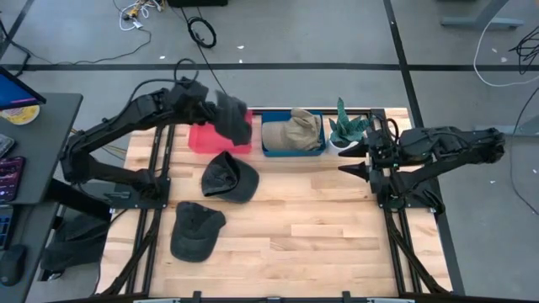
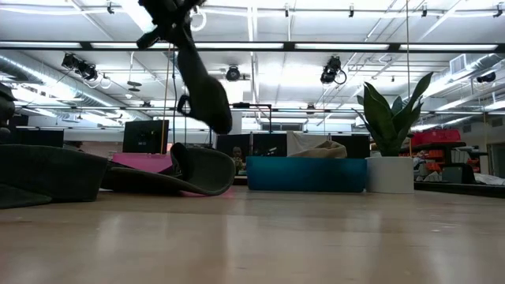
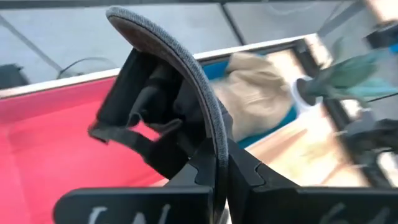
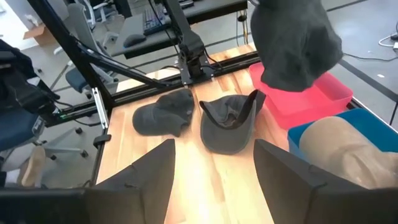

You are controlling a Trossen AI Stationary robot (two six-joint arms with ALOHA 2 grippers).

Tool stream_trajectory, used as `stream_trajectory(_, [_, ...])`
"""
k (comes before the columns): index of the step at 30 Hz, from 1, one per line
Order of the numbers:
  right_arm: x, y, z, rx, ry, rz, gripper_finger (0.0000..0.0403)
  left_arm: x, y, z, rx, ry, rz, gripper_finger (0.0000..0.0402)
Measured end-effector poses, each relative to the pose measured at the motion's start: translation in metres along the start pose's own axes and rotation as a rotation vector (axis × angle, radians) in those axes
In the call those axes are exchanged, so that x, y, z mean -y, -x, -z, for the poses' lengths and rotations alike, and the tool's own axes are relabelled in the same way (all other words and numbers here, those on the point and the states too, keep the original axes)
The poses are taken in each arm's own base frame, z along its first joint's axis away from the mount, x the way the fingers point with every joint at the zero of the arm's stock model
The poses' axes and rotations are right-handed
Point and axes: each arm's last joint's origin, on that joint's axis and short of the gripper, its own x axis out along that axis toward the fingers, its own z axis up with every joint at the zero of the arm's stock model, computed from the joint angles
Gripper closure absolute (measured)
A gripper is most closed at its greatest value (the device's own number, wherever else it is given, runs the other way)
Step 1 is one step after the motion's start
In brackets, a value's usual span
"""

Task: Pick & Place hat
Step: Put the top right black cap into the red bin

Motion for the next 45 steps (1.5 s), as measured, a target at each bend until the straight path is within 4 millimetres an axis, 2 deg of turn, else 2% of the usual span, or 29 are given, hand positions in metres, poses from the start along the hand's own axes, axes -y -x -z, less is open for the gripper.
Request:
stream_trajectory(9, [0.0, 0.0, -0.001, 0.006, -0.01, -0.002, 0.0184, -0.004, -0.043, -0.007, -0.067, -0.041, -0.061, 0.039])
stream_trajectory(16, [0.0, 0.0, -0.001, 0.006, -0.016, -0.002, 0.0184, -0.018, -0.075, -0.005, -0.164, -0.092, -0.195, 0.039])
stream_trajectory(22, [0.0, 0.0, -0.001, 0.006, -0.04, -0.002, 0.0184, -0.023, -0.08, -0.003, -0.185, -0.147, -0.272, 0.039])
stream_trajectory(26, [0.0, 0.0, -0.001, 0.006, -0.043, -0.002, 0.0184, -0.029, -0.07, -0.003, -0.148, -0.144, -0.386, 0.039])
stream_trajectory(29, [0.0, 0.0, -0.001, 0.006, -0.047, -0.002, 0.0184, -0.032, -0.062, -0.003, -0.134, -0.145, -0.409, 0.039])
stream_trajectory(33, [0.0, 0.0, -0.001, 0.006, -0.046, -0.001, 0.0184, -0.03, -0.064, -0.003, -0.171, -0.123, -0.343, 0.039])
stream_trajectory(39, [0.0, 0.0, -0.001, 0.006, -0.046, 0.0, 0.0184, -0.022, -0.08, -0.001, -0.177, -0.114, -0.298, 0.039])
stream_trajectory(45, [0.0, 0.0, -0.001, 0.009, -0.046, 0.008, 0.0184, -0.011, -0.094, -0.006, -0.142, -0.082, -0.158, 0.039])
